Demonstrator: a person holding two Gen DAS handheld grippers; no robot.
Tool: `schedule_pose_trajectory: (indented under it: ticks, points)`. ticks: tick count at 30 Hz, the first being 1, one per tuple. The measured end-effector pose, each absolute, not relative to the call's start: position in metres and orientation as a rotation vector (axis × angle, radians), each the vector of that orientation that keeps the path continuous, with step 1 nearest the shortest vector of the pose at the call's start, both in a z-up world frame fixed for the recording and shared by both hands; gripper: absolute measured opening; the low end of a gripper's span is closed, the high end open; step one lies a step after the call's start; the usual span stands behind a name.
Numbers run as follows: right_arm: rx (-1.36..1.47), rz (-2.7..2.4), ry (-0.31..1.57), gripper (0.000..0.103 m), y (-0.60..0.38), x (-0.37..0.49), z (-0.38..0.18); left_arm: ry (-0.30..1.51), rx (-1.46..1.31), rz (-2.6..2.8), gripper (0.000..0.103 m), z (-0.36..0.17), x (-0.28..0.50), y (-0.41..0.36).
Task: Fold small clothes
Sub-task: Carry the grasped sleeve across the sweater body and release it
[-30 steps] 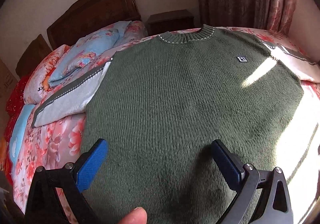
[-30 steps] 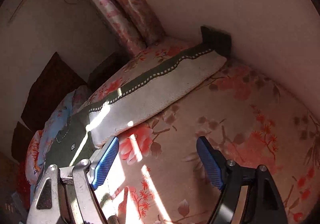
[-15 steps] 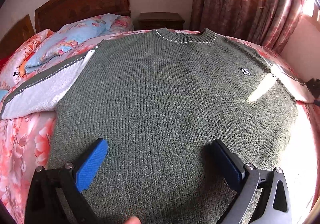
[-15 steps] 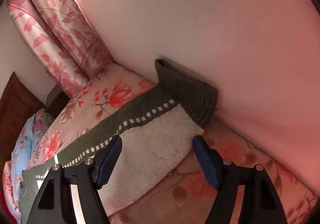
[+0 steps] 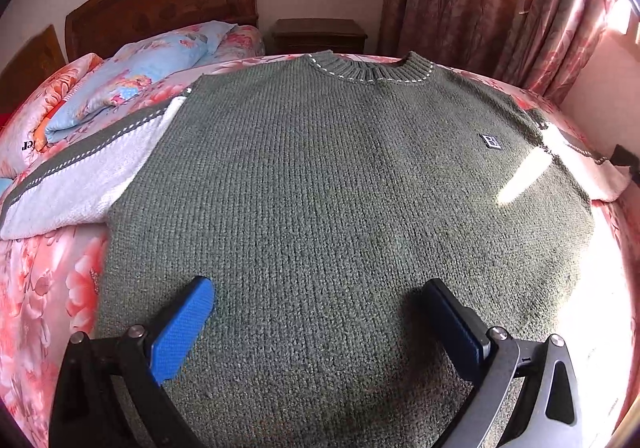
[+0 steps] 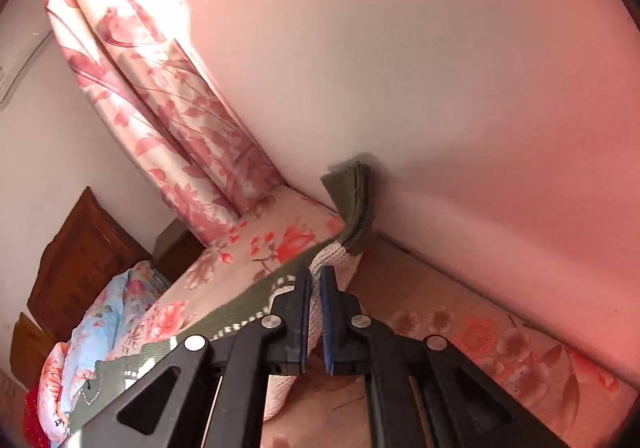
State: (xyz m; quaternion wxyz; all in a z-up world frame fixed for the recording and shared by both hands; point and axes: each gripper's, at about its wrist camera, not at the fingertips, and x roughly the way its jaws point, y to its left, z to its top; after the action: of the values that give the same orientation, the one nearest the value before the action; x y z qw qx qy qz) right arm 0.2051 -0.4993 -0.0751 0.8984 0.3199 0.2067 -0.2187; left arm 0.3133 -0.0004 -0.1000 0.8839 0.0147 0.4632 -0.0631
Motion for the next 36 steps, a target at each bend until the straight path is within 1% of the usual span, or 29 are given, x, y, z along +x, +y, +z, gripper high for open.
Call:
schedule_pose_trajectory:
  ticks: [5,8,11,15,18,20,21,23,24,25,28,31,33,36]
  points:
    - [0.492,-0.344,0.383,0.005,-0.445,0.214,-0.029,0.962,0.029,-0.129,0.103,-0.1,0.313,0.0]
    - [0.348,-0.218,0.375,0.005,-0.383,0.228,-0.002,0.96,0.026,-0.128,0.103,-0.1,0.311,-0.001]
    - [0.22,-0.035,0.386,0.004,-0.302,0.245,0.011,0.958,0.023,-0.126,0.103,-0.1,0.31,-0.001]
    - [0.07,0.216,0.485,0.004,-0.191,0.258,-0.002,0.955,0.013,-0.123,0.103,-0.1,0.309,0.001]
    - [0.023,0.342,0.624,0.006,-0.145,0.261,-0.027,0.955,0.012,-0.126,0.103,-0.1,0.308,0.002]
    - [0.03,0.362,0.681,0.01,-0.139,0.254,-0.038,0.956,0.003,-0.13,0.103,-0.099,0.308,0.004]
    - [0.035,0.354,0.699,0.015,-0.142,0.246,-0.042,0.958,0.005,-0.124,0.103,-0.098,0.308,0.003]
    - [0.057,0.336,0.71,0.018,-0.157,0.23,-0.047,0.961,-0.016,-0.15,0.103,-0.093,0.309,0.0]
    - [0.076,0.321,0.711,0.025,-0.172,0.221,-0.052,0.953,-0.042,-0.182,0.103,-0.087,0.31,-0.003]
    - [0.1,0.302,0.708,0.029,-0.184,0.213,-0.053,0.94,-0.061,-0.215,0.103,-0.078,0.312,-0.009]
    - [0.206,0.215,0.71,0.029,-0.232,0.202,-0.06,0.894,-0.102,-0.357,0.103,-0.05,0.326,-0.044]
    - [0.277,0.134,0.704,0.029,-0.264,0.194,-0.065,0.92,-0.215,-0.525,0.103,-0.037,0.359,-0.088]
    - [0.294,0.106,0.708,0.029,-0.275,0.19,-0.068,0.959,-0.272,-0.585,0.103,-0.038,0.388,-0.118]
    - [0.296,0.097,0.72,0.029,-0.281,0.184,-0.076,1.051,-0.344,-0.596,0.103,-0.054,0.427,-0.15]
